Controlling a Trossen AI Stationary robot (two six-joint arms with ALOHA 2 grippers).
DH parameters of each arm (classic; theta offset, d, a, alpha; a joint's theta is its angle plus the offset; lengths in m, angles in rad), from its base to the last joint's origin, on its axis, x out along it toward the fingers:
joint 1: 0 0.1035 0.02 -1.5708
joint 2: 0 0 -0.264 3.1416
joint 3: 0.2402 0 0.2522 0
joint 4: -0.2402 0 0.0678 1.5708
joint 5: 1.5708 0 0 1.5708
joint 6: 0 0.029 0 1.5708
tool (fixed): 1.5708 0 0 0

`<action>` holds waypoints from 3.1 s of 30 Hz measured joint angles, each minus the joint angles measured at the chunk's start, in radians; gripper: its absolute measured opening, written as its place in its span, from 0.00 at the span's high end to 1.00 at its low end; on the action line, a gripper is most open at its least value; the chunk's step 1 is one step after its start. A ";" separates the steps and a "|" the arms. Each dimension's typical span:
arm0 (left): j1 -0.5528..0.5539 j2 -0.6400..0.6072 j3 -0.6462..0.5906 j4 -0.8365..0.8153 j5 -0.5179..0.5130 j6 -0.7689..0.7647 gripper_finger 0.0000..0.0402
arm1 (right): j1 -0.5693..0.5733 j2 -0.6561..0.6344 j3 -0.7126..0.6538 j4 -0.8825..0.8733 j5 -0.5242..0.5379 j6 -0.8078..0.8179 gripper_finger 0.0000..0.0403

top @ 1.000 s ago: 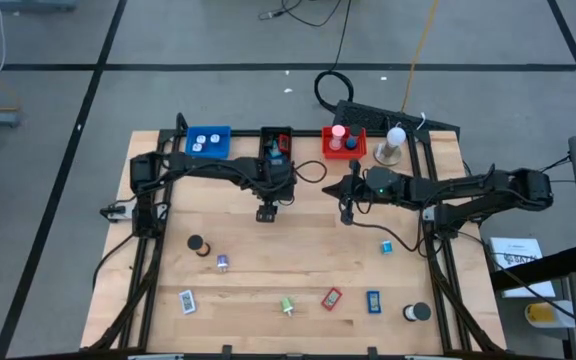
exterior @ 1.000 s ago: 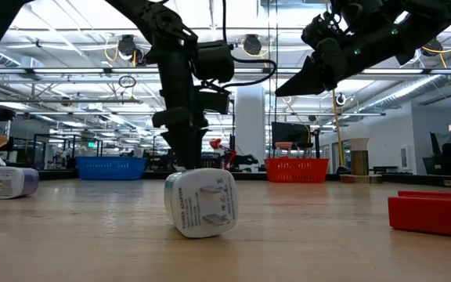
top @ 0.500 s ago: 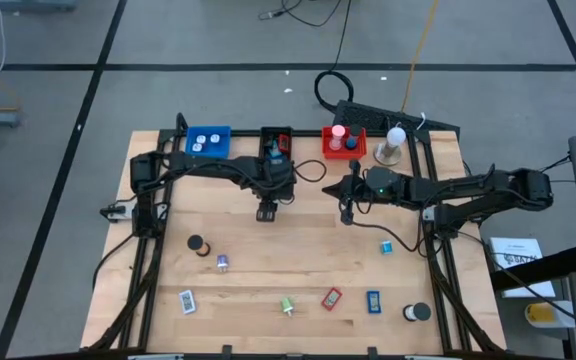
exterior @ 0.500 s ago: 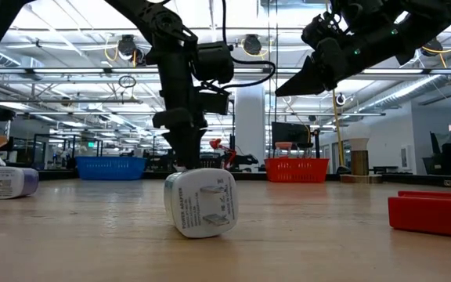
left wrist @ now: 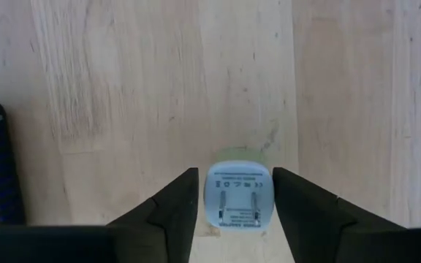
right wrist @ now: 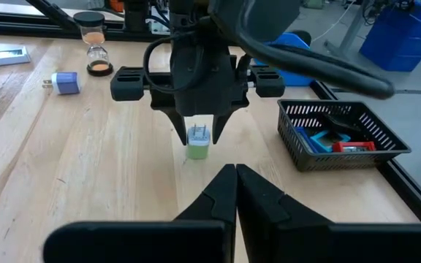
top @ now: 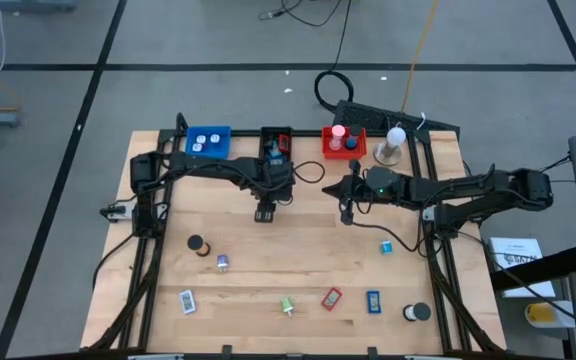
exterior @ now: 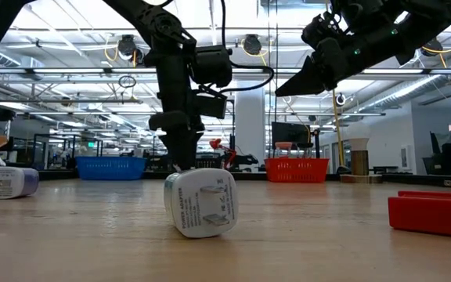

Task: Pick & Place Office items
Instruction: Put the top green charger adapter into the blue bin

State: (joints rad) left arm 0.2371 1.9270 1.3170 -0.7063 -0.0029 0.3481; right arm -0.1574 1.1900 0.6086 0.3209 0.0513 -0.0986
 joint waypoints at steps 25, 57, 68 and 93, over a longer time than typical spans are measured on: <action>0.172 -0.364 0.000 -0.308 -0.121 -0.244 0.66 | 0.002 0.000 0.001 -0.004 -0.001 0.000 1.00; 0.741 -0.286 -0.178 -0.086 -0.088 -0.577 0.66 | 0.002 0.000 0.001 -0.004 -0.001 -0.018 1.00; 0.764 -0.286 -0.231 -0.019 -0.094 -0.619 0.66 | 0.002 0.000 0.001 0.004 -0.001 -0.015 1.00; 0.780 -0.216 -0.232 -0.010 -0.143 -0.665 0.62 | 0.002 0.000 0.001 0.003 -0.004 -0.017 1.00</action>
State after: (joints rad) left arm 1.0168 1.7111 1.0855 -0.7159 -0.1463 -0.3168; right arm -0.1555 1.1900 0.6094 0.3237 0.0475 -0.1158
